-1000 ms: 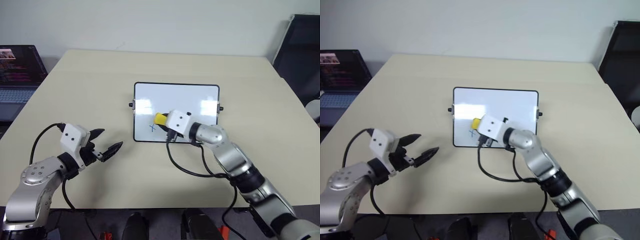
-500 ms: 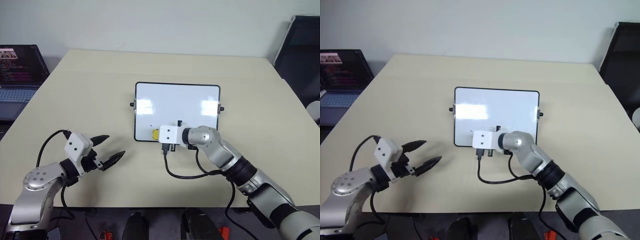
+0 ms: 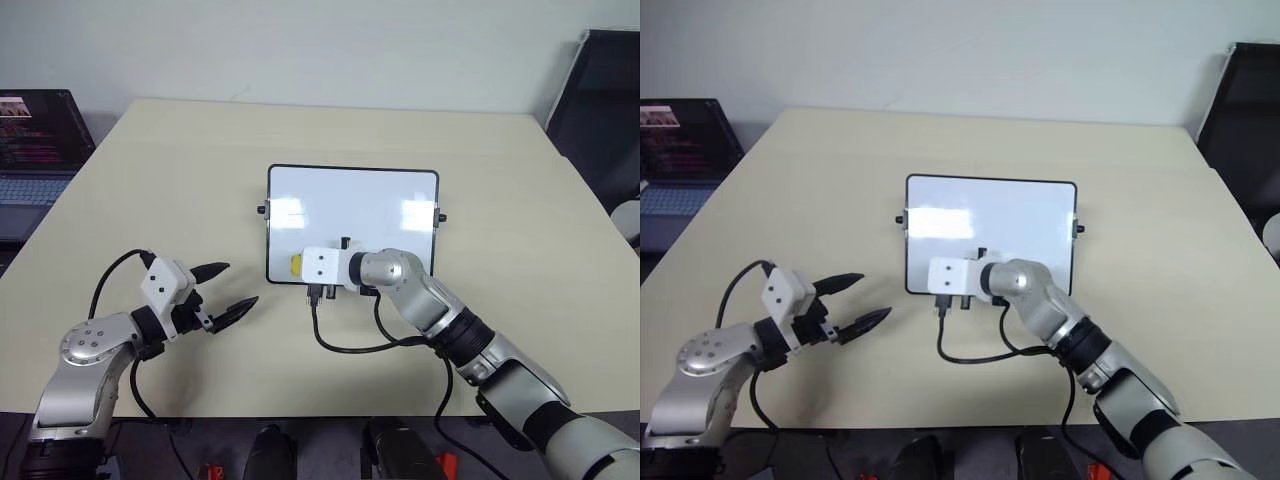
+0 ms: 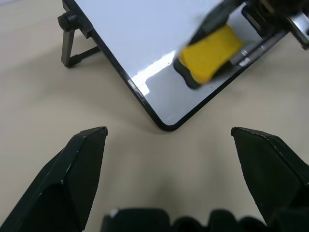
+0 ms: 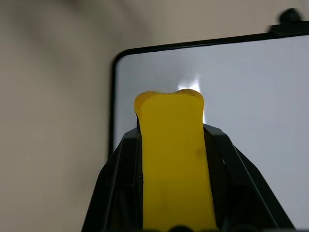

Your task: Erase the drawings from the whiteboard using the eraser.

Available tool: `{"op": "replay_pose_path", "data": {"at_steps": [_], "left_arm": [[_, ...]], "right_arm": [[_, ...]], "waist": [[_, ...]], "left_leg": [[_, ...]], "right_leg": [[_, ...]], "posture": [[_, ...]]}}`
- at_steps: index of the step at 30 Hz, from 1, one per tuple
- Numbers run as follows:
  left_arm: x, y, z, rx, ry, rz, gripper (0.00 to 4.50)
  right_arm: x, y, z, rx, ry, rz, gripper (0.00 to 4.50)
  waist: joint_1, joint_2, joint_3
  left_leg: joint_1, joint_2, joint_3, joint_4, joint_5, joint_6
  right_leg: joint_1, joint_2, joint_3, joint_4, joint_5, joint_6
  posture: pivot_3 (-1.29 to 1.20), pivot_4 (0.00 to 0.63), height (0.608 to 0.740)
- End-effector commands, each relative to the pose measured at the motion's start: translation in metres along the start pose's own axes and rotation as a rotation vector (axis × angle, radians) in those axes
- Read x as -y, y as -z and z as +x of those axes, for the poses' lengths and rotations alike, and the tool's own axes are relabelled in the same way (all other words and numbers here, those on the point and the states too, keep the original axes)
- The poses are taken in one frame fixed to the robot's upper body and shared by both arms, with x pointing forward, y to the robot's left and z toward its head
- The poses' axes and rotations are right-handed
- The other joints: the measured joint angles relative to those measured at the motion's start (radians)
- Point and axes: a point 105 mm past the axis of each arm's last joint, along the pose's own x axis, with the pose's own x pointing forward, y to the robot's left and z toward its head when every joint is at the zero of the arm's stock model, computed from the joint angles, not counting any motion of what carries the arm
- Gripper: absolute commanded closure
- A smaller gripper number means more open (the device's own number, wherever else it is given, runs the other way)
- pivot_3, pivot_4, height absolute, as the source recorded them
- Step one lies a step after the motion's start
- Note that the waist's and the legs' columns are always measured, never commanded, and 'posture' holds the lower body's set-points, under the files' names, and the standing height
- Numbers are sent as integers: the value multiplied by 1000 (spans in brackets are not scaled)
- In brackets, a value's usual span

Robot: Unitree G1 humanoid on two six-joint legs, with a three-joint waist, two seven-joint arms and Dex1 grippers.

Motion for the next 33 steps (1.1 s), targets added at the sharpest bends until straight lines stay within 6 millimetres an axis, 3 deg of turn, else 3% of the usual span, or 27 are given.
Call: {"op": "replay_pose_path", "data": {"at_steps": [1, 5, 10, 14, 21, 23, 25, 30, 33], "left_arm": [[1, -11, 3, 39, 14, 28, 0], [3, -14, 6, 49, 22, 31, 0], [1, -15, 10, 59, 25, 31, 0], [2, -20, 13, 73, 32, 33, 0], [14, -38, 21, 105, 101, 39, 0], [20, -50, 26, 129, 143, 54, 0], [28, -63, 37, 138, 198, 94, 0], [47, -79, 69, 153, 323, 158, 0], [67, -90, 93, 173, 447, 204, 0]], "right_arm": [[20, 10, -6, -47, 100, -25, 3201], [49, 3, -9, -25, 247, -46, 3201], [20, 14, -11, -50, 82, -77, 3201], [3, 12, -15, -24, 4, -110, 3201], [33, -11, -35, 109, 237, -7, 3201], [50, -17, -60, 182, 373, 152, 3201], [56, -6, -98, 228, 504, 383, 3201], [35, 12, -156, 203, 654, 669, 3201], [22, 35, -182, 88, 772, 781, 3201]], "waist": [[0, 0, 0], [1, 0, 0], [4, 0, 0], [5, 0, 0], [5, 0, 0], [7, 1, 0], [24, 0, 0], [49, 2, 1], [52, 2, 1]], "left_leg": [[0, 0, -1, 0, 0, 0], [0, 0, -2, 3, 1, 0], [0, 0, -2, 3, 2, 0], [0, 0, -2, 1, 2, 0], [0, 0, -2, 2, 2, 0], [0, 0, -3, 1, 2, 0], [-2, 0, -5, 1, 2, 0], [-2, -2, -8, 1, 1, -2], [-2, -2, -8, 1, 1, -2]], "right_leg": [[0, 0, 0, 0, 0, 0], [1, 0, -1, 0, -2, -3], [3, 0, -2, 0, -2, -2], [3, 0, -3, 0, -2, -3], [2, 0, -3, 0, -2, -2], [2, 0, -3, 0, -1, -1], [2, 0, -5, 0, 0, 1], [4, -1, -7, -1, -1, 0], [4, 0, -7, 0, -6, -1]], "posture": [[0, 150, 740], [0, 150, 740], [0, 150, 740], [0, 150, 740], [0, 150, 740], [0, 150, 740], [0, 150, 740], [0, 150, 740], [0, 150, 740]]}}
